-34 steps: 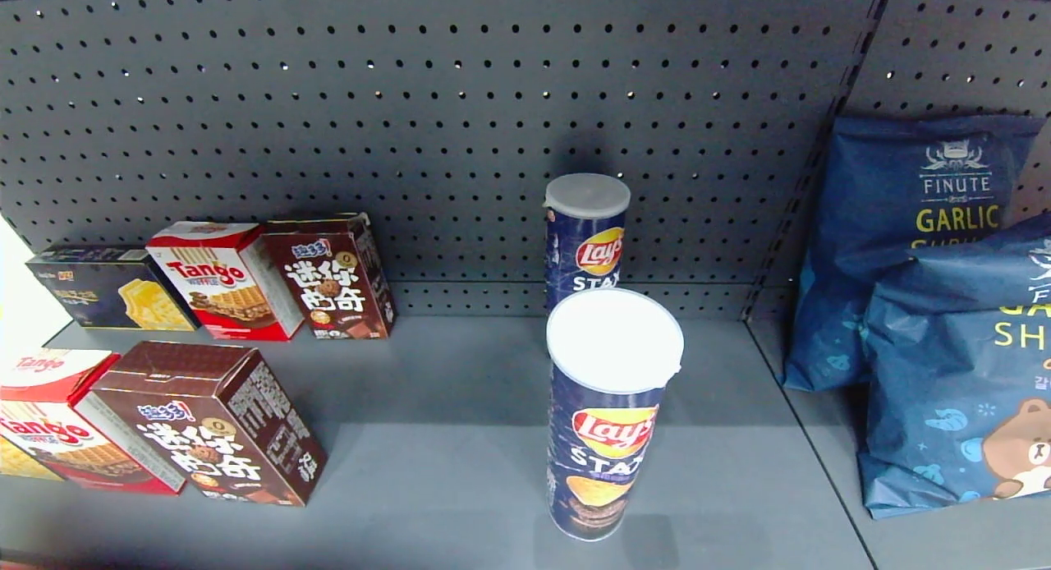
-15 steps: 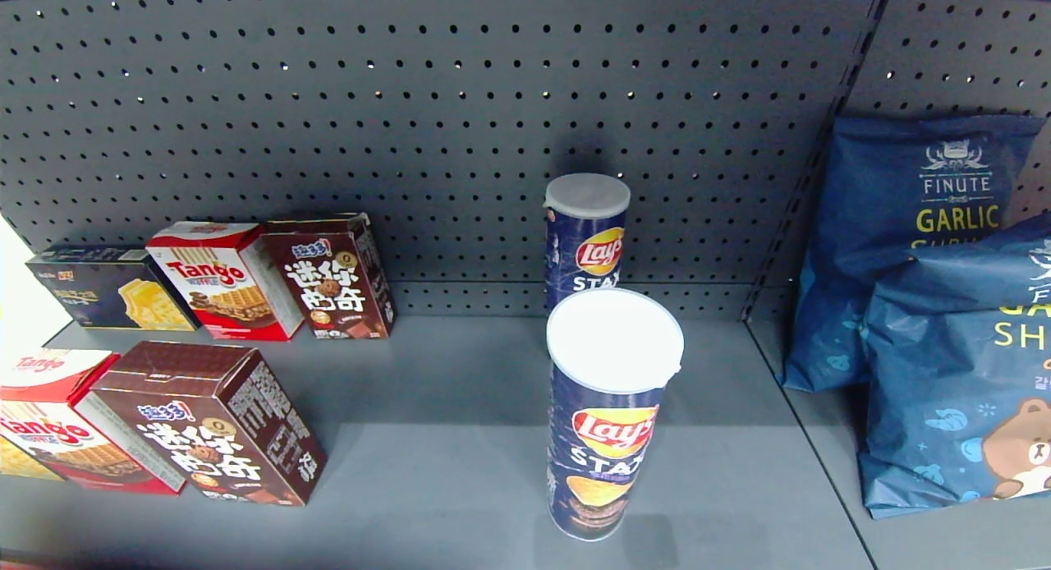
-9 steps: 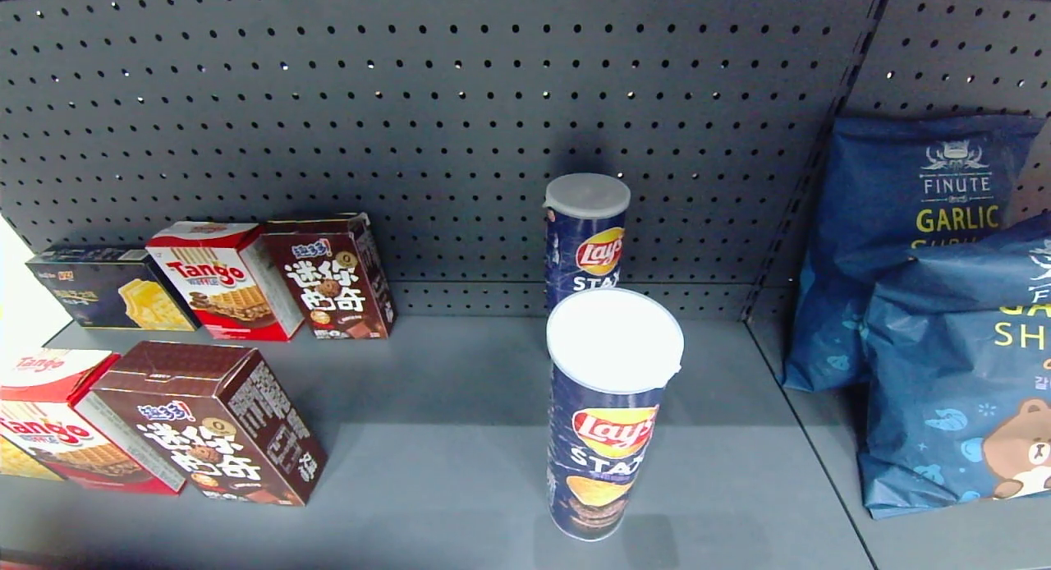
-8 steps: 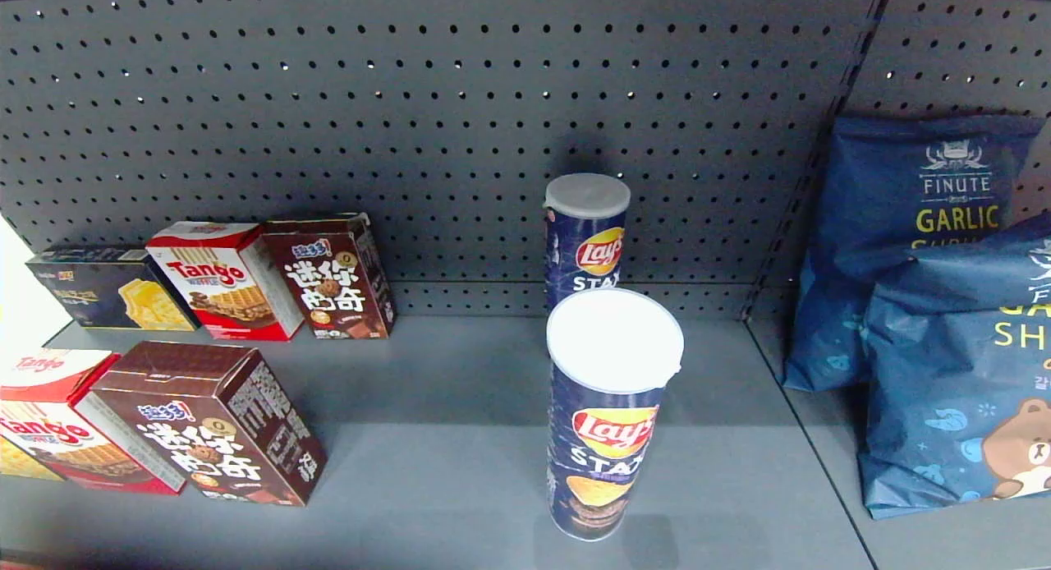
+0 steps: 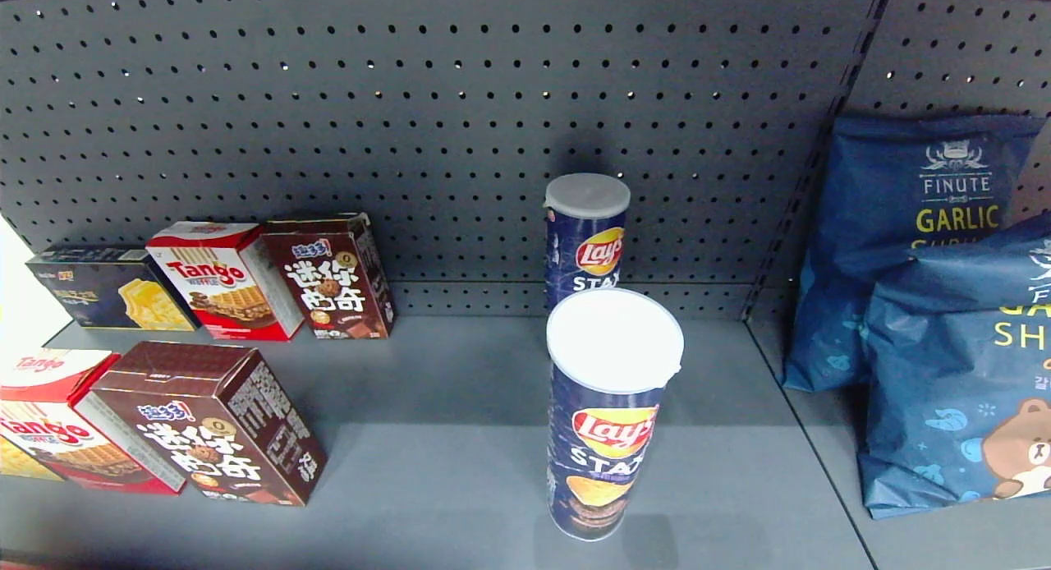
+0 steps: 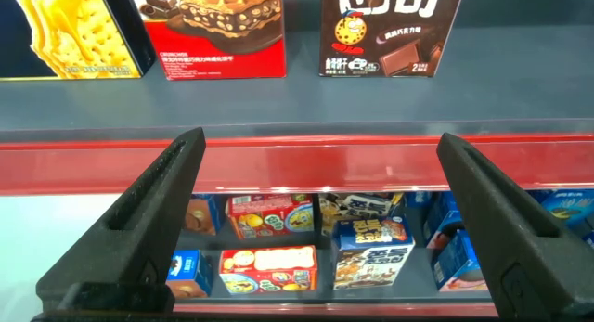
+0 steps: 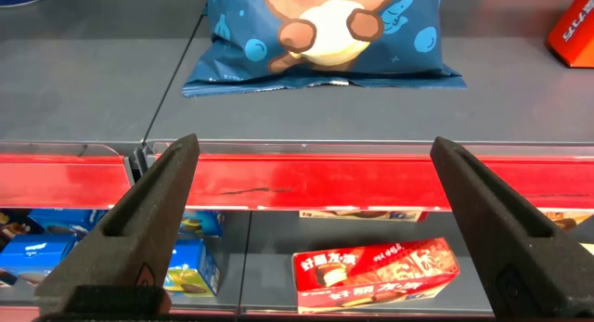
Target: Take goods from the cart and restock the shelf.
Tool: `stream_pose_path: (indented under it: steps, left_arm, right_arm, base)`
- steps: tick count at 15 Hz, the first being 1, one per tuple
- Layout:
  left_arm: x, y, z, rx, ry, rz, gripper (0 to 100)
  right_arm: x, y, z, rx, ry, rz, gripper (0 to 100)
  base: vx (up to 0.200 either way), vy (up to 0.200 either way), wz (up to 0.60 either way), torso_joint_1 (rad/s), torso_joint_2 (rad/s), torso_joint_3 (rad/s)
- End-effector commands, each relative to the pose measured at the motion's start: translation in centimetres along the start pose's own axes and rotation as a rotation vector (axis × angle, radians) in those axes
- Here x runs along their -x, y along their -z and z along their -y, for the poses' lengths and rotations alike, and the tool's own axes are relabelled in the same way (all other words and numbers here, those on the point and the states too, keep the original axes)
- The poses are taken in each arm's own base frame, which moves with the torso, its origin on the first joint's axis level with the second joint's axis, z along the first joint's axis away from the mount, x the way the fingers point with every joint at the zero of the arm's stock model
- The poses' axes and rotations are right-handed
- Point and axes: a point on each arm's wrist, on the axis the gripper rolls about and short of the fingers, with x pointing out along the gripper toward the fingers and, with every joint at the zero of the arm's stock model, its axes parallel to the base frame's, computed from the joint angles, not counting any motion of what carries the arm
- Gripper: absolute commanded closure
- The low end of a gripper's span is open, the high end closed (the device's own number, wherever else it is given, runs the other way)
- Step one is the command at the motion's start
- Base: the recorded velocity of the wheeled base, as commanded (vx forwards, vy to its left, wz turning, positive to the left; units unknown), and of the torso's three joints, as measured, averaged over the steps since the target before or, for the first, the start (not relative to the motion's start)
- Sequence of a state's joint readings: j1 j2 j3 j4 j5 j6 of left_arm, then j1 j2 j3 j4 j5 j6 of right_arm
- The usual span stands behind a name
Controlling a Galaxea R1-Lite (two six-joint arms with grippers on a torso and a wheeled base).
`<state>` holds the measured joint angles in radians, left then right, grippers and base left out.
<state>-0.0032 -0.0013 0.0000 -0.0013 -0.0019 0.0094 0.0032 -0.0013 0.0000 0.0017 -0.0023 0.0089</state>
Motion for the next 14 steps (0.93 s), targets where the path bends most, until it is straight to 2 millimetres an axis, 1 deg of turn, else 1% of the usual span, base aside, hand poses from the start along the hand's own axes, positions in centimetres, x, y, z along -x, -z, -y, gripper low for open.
stream_pose_path:
  steps: [1,14]
  left_arm:
    - [-0.01,-0.01,0.00,0.000,0.001,-0.001,0]
    - [-0.01,-0.01,-0.01,0.005,-0.004,-0.001,0]
  right_arm:
    - [-0.01,0.00,0.00,0.000,0.001,-0.001,0]
    - [-0.01,0.00,0.00,0.000,0.001,-0.001,0]
  base:
    - [0.000,0.000,0.00,0.000,0.00,0.000]
    - [0.000,0.000,0.00,0.000,0.00,0.000]
